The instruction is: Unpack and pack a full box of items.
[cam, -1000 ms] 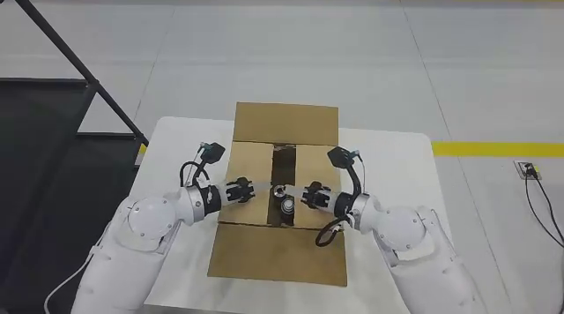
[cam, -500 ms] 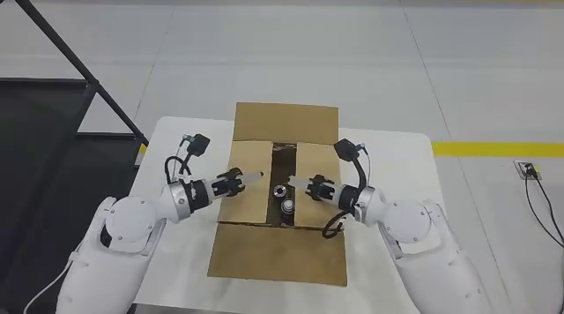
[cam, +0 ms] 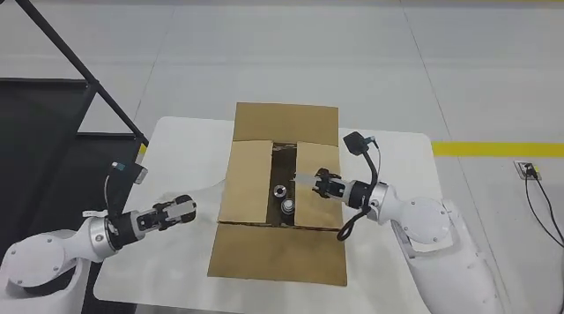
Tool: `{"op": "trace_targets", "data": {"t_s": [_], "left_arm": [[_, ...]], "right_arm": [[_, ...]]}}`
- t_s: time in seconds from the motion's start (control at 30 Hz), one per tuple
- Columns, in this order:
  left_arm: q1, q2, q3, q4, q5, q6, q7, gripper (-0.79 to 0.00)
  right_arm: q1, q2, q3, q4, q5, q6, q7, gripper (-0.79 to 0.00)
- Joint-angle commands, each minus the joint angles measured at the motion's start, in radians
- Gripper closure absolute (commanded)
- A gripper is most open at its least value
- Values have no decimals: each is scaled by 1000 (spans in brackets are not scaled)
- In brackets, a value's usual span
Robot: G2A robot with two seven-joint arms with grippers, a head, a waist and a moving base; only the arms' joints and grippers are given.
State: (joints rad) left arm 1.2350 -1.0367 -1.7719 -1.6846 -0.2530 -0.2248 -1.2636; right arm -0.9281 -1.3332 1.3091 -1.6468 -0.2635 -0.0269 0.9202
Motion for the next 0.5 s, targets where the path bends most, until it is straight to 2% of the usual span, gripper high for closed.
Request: {"op": "trace_targets", "data": {"t_s": [0.0,0.03,0.2,0.37,0.47], "left_arm": [[23,5,-13,23,-7,-6,-31,-785],[28,8,-15,34,-6,-8,-47,-785],[5,21,21,91,30,-18,-149,-785],[-47,26,103,145,65,-18,-194,-785],[-73,25,160,154,92,-31,-193,-785]], "right_arm": [[0,0,0,0,0,0,0,-785],[0,0,0,0,0,0,0,-785],[-26,0,34,42,40,-2,-146,-785],[1,0,64,112,10,15,-306,-785],[51,-4,57,192,14,20,-363,-785]]}}
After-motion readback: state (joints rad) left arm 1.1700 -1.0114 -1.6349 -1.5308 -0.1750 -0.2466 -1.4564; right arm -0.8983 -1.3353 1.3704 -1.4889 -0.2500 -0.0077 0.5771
